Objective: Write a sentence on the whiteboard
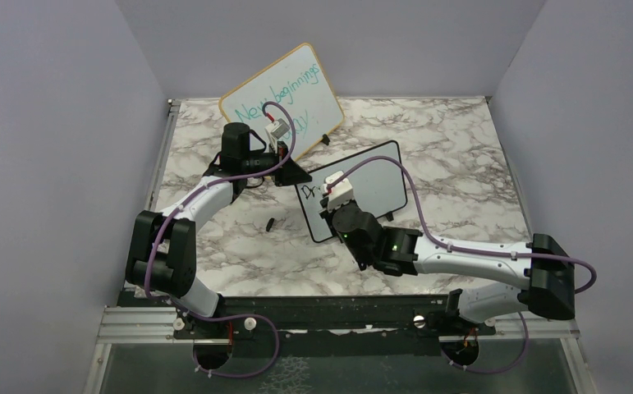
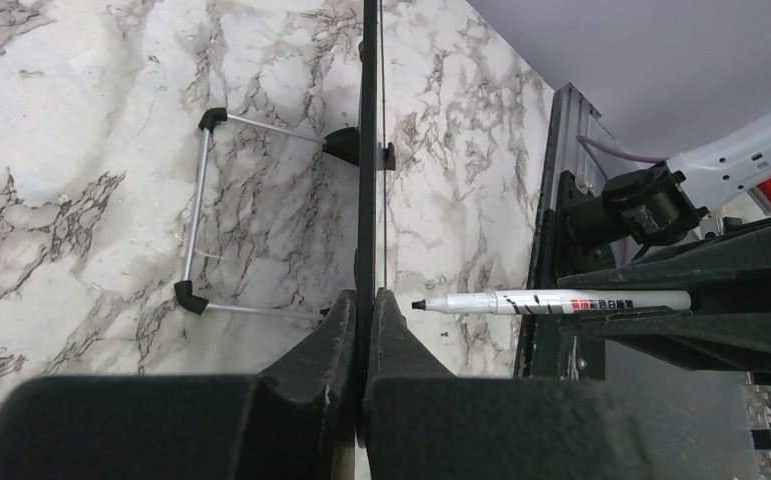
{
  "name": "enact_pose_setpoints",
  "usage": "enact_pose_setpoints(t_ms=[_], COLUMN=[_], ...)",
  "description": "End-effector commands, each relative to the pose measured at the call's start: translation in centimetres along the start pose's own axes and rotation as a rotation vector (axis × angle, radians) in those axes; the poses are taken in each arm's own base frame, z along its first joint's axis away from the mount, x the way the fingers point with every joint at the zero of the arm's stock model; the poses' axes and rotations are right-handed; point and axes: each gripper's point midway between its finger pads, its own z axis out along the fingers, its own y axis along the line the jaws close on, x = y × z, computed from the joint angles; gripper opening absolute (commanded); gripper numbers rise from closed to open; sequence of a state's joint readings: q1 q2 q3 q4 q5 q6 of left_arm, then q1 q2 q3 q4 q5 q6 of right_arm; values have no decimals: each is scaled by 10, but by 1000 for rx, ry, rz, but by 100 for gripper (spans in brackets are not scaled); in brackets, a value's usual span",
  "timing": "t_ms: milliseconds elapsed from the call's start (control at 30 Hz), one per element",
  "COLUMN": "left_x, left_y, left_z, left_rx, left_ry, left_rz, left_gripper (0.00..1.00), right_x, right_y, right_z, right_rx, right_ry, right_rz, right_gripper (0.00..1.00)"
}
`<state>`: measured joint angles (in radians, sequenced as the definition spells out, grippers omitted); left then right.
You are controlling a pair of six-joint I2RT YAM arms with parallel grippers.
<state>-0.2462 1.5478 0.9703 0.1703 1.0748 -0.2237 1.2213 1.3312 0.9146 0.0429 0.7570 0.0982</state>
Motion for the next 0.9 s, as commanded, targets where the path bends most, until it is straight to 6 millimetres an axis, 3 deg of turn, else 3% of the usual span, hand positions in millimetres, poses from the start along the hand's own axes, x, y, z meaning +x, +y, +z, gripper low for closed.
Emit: enact_pose_setpoints(t_ms=[0,867], left_x=[9,10], left_y=[0,0], left_z=[1,1], left_rx=[5,10], left_ry=[16,19], left_rz=[-17,-21], left_gripper=[0,0], right_x=[0,12], right_y=[2,-2], right_z=[5,14], right_rx=[-5,28], right_ry=[-4,38], right_rz=[5,-3], right_gripper=[0,0])
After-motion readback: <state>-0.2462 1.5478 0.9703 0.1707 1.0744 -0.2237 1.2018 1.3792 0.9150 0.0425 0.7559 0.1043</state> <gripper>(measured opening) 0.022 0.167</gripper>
